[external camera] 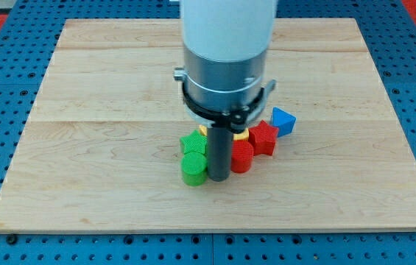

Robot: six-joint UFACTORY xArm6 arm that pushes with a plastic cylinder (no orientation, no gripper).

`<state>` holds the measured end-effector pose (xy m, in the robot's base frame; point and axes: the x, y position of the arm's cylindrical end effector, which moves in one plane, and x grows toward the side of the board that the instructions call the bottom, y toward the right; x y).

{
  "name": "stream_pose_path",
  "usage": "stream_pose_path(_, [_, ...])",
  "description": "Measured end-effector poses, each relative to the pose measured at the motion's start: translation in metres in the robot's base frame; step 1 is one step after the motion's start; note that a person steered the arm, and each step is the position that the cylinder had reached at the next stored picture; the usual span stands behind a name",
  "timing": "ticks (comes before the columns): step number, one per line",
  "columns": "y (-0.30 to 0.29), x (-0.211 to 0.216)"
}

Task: Move green star to the top center

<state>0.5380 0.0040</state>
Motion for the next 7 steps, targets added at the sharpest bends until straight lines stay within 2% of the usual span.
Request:
stream_pose_path(4, [-0.076,-0.068])
stream_pose_path(5, [-0.089,-0.046])
stream_pose_path(6, [-0.134,-0.049])
stream_pose_path(7, [-0.104,-0.087])
